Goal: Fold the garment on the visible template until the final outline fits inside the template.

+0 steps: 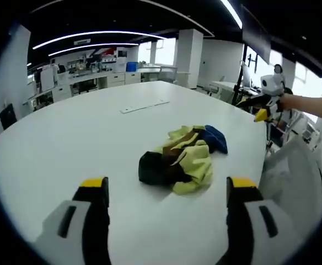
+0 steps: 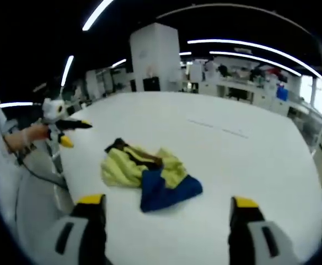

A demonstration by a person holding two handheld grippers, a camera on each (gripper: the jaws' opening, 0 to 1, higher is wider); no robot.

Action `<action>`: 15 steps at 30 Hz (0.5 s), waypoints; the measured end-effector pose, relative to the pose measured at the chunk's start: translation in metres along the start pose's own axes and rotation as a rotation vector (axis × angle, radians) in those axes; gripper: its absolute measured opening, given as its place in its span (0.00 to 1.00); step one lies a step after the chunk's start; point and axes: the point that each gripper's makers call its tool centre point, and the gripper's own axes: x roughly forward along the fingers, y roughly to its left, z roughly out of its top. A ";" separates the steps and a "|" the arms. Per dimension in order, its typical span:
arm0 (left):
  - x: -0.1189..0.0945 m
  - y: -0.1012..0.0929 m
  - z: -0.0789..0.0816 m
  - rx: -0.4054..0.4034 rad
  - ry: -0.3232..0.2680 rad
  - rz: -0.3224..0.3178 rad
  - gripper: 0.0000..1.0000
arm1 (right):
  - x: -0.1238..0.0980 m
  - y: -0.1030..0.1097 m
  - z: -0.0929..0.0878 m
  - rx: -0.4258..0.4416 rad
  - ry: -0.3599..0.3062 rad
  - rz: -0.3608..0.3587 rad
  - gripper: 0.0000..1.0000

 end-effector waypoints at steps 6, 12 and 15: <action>0.003 0.007 -0.004 -0.009 0.008 0.002 0.82 | 0.004 -0.003 -0.006 0.019 0.013 0.003 0.90; 0.006 0.007 -0.007 -0.011 0.018 0.002 0.78 | 0.006 -0.001 -0.003 0.053 0.000 0.017 0.90; 0.009 0.009 -0.008 -0.015 0.020 -0.002 0.76 | 0.008 -0.002 -0.004 0.049 0.007 0.014 0.85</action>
